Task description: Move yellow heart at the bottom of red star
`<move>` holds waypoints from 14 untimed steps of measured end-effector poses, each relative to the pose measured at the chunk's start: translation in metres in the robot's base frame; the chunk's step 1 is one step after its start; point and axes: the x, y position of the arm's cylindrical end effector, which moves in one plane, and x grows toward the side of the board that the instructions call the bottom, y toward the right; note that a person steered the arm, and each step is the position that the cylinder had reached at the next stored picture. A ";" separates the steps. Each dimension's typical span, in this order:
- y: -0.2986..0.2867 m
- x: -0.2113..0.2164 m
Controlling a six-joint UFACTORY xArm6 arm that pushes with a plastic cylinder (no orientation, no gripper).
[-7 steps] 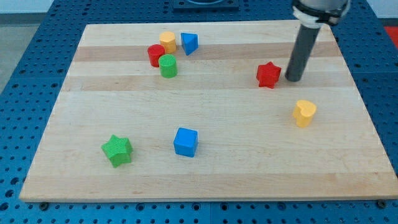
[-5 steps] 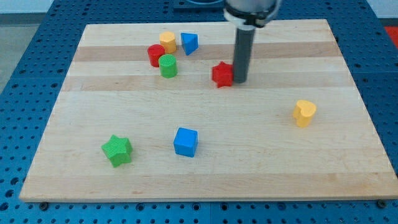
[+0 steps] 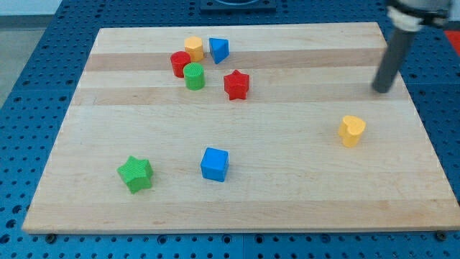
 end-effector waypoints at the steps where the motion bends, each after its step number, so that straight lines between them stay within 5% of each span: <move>1: 0.000 0.018; 2: 0.000 0.091; 4: -0.021 0.102; 5: -0.079 0.110; 10: -0.092 0.103; 14: -0.197 0.097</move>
